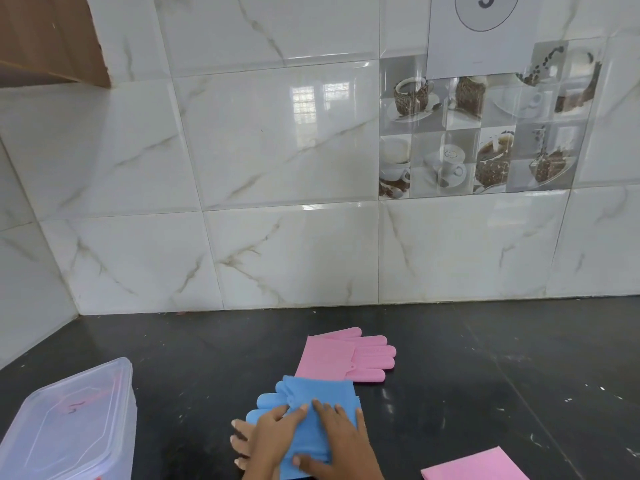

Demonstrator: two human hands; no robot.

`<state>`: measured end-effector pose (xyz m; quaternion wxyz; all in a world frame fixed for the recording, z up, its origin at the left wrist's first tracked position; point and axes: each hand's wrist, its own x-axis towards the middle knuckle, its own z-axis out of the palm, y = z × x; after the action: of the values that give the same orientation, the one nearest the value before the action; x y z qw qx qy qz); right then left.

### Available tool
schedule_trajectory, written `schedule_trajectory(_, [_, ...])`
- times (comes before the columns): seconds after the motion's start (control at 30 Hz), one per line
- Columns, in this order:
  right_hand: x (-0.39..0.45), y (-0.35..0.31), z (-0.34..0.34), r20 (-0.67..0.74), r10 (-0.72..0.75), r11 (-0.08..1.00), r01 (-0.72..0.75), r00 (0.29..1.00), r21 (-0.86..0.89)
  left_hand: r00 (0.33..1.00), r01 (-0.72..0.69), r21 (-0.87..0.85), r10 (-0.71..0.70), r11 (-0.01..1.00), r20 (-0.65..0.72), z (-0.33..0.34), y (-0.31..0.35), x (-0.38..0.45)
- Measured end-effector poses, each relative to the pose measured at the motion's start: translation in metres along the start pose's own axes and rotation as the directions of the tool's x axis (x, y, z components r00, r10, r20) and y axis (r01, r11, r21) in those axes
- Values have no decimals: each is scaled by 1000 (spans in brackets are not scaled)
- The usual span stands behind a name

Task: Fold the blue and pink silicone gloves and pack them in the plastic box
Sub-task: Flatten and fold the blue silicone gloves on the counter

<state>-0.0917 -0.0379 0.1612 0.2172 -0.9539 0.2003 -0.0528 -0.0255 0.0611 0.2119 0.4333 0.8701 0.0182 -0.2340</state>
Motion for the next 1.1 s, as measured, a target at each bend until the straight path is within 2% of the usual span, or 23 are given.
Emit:
schedule_trajectory(0.03, [3, 0, 3, -59, 10, 998, -6, 998, 66, 1000, -10, -13, 10, 1000, 10, 0, 6, -3])
schedule_trajectory(0.07, [0, 3, -4, -50, 7, 992, 0, 999, 127, 1000, -25, -35, 25, 999, 13, 1, 12, -9])
schedule_trajectory(0.13, [-5, 2, -12, -24, -51, 989, 54, 998, 135, 998, -56, -45, 55, 997, -27, 3, 20, -15])
schedule_trajectory(0.17, [-3, 3, -10, -91, -47, 983, 62, 995, 171, 996, -77, -48, 74, 996, -55, 6, 23, -16])
schedule_trajectory(0.2, [1, 4, -6, -177, -71, 993, 86, 982, 75, 992, -110, -71, 105, 991, -70, 9, 27, -17])
schedule_trajectory(0.23, [-1, 5, -6, -141, -68, 990, 84, 988, 112, 989, -145, -123, 139, 982, -59, 11, 32, -16])
schedule_trajectory(0.3, [-5, 5, -6, -307, -59, 964, 135, 950, 231, 977, -182, -305, 207, 935, 53, 15, 44, -23])
schedule_trajectory(0.33, [-7, 4, -9, -397, -4, 918, 161, 918, 363, 959, -169, -385, 242, 907, 148, 18, 49, -30])
schedule_trajectory(0.37, [-9, 4, -16, -291, 78, 824, 103, 954, 557, 929, -155, -479, 292, 864, 227, 20, 55, -38])
schedule_trajectory(0.4, [-11, 7, -26, -249, 221, 668, 39, 943, 743, 905, -135, -525, 320, 840, 279, 23, 57, -41])
schedule_trajectory(0.47, [-6, 25, -34, -184, 547, 352, -25, 817, 936, 904, -185, -483, 341, 856, 258, 29, 56, -46])
schedule_trajectory(0.5, [-6, 34, -36, -119, 631, 234, -42, 767, 971, 930, -226, -435, 326, 872, 169, 29, 47, -42])
schedule_trajectory(0.57, [-7, 49, -38, 5, 717, 13, -21, 697, 1000, 985, -173, -377, 162, 910, -63, 29, 27, -22])
schedule_trajectory(0.6, [-8, 54, -38, 66, 732, -78, -13, 678, 997, 987, -115, -422, 56, 899, -149, 25, 17, -17])
schedule_trajectory(0.7, [-15, 58, -39, 171, 702, -304, 74, 692, 950, 958, 67, -656, -231, 752, -167, 11, 1, -14])
schedule_trajectory(0.77, [-18, 56, -40, 175, 673, -366, 118, 719, 923, 931, 122, -695, -324, 709, -167, 8, -3, -14])
schedule_trajectory(0.83, [-17, 55, -39, 170, 682, -391, 158, 711, 907, 930, 155, -769, -353, 621, -97, 10, -4, -13])
schedule_trajectory(0.87, [-18, 55, -40, 166, 686, -395, 172, 708, 903, 943, 162, -778, -328, 608, -60, 10, -4, -11])
schedule_trajectory(0.97, [-16, 56, -41, 176, 699, -397, 171, 693, 902, 972, 168, -777, -234, 607, 27, 12, -13, -1])
schedule_trajectory(1.03, [-17, 55, -44, 181, 684, -399, 155, 707, 904, 982, 182, -750, -164, 636, 99, 15, -18, 3])
schedule_trajectory(1.1, [-17, 55, -43, 187, 677, -403, 145, 711, 904, 985, 172, -704, -141, 689, 102, 14, -19, -1])
